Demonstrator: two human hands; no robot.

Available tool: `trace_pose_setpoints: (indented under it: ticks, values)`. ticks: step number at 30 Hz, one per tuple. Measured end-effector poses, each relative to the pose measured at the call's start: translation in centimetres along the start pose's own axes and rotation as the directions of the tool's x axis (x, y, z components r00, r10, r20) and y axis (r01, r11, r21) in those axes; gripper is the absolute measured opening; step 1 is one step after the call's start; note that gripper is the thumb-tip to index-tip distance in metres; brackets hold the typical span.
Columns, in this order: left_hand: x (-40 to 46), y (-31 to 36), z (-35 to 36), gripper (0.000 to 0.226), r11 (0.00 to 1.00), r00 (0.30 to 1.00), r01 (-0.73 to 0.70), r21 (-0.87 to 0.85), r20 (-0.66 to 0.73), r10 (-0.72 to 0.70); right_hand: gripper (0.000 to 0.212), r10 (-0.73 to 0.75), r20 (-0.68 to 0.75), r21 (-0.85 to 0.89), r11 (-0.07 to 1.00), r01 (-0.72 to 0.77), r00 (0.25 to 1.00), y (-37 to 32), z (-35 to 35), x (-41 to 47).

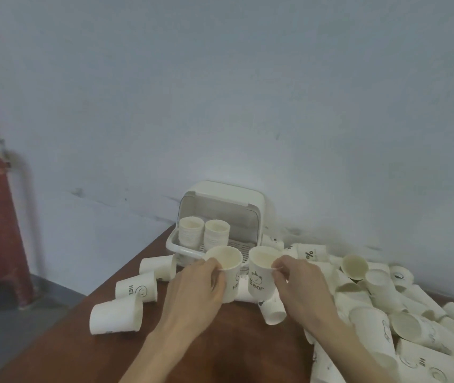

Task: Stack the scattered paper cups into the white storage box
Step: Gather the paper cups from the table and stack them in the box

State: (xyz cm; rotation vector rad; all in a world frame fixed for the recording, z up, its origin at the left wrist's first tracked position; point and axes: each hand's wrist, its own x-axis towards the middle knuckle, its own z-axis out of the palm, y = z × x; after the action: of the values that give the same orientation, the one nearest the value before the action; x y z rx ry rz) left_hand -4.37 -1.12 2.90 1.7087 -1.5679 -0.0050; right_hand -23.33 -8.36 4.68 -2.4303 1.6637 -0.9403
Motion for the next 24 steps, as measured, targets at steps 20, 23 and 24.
trace_pose_setpoints:
  ticks: [20, 23, 24]
  values:
    - [1.9, -6.0, 1.7, 0.019, 0.996, 0.994, 0.078, 0.032, 0.068, -0.08, 0.017, -0.038, -0.051, 0.04, 0.998, 0.04, 0.998, -4.2, 6.7, 12.4]
    - [2.4, -6.5, 1.9, 0.02, 0.997, 0.996, 0.075, 0.034, 0.054, -0.076, 0.018, -0.053, -0.089, 0.027, 0.998, 0.055, 0.995, -5.0, 7.9, 14.7]
    - [2.6, -6.7, 2.0, 0.02, 0.997, 0.996, 0.075, 0.033, 0.045, -0.076, 0.019, -0.061, -0.094, 0.013, 0.998, 0.063, 0.994, -5.2, 8.4, 15.2]
